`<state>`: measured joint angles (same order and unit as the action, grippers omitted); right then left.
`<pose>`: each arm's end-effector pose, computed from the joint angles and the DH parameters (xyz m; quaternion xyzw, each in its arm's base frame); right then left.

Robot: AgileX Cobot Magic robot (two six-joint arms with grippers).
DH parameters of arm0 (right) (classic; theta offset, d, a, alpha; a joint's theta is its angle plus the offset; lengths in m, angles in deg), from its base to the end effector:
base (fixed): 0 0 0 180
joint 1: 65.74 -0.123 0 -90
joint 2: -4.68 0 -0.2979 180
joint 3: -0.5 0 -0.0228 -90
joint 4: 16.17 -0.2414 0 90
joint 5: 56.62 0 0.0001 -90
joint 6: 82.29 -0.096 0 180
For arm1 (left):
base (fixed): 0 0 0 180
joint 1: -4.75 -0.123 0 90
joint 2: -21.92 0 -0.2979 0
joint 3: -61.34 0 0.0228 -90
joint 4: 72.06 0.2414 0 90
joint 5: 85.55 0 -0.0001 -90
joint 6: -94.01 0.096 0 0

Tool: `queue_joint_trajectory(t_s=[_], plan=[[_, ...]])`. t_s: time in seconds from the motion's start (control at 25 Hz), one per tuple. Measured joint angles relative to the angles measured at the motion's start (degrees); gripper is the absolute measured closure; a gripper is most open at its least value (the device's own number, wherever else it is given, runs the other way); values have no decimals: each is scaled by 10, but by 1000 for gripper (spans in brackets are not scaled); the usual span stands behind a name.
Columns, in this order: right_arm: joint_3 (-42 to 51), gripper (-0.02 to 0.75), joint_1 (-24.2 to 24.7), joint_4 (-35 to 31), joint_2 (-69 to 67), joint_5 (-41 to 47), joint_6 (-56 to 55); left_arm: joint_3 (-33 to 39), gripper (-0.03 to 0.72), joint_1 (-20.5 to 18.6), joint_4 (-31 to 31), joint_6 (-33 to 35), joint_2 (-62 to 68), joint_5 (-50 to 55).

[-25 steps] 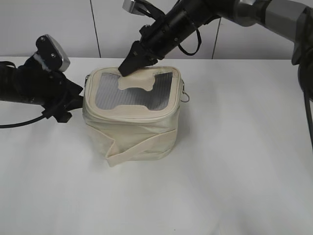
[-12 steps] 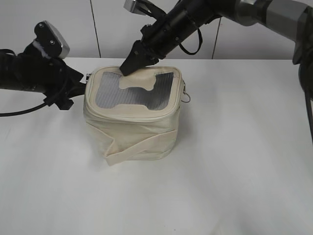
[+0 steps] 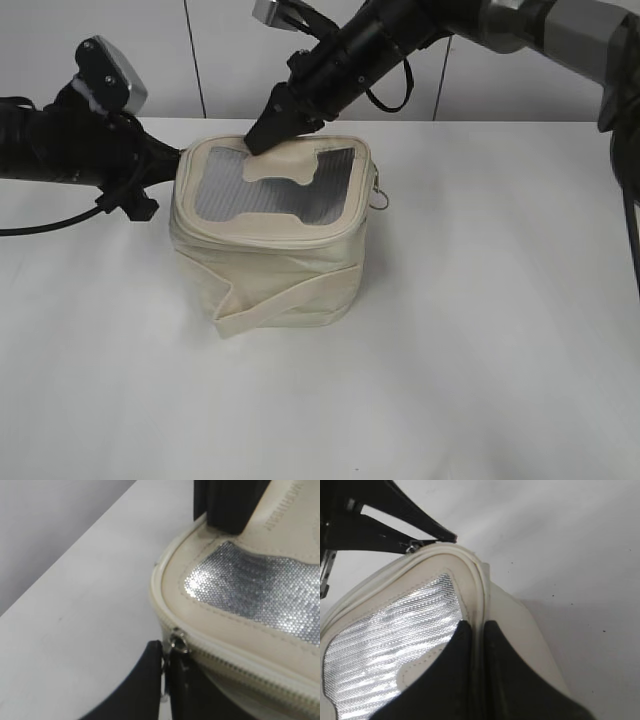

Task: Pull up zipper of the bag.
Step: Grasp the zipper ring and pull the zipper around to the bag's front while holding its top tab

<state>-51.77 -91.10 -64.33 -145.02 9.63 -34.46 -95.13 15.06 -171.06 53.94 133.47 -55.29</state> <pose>0.4510 0.2863 0.2016 -0.4507 0.7910 0.3602 0.2037 0.3455 -0.1115 0.1919 0.4678 0.7477 -0.1224 0.4550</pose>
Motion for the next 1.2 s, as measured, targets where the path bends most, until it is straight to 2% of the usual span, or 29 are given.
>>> queue_joint_trajectory(t_s=[0.12, 0.36, 0.96, 1.2], plan=[[0, 688, 0, 0, 0, -1, -1, 0, 684, 1, 0, -3, 0, -9], [0, 688, -1, 0, 0, -4, -7, 13, 686, 4, 33, -70, -5, -56], [0, 689, -5, -2, 0, -18, -70, 145, 688, 8, 57, -131, -157, -97], [0, 690, -6, -3, 0, -21, -84, 201, 689, 19, 125, -210, -206, -63]])
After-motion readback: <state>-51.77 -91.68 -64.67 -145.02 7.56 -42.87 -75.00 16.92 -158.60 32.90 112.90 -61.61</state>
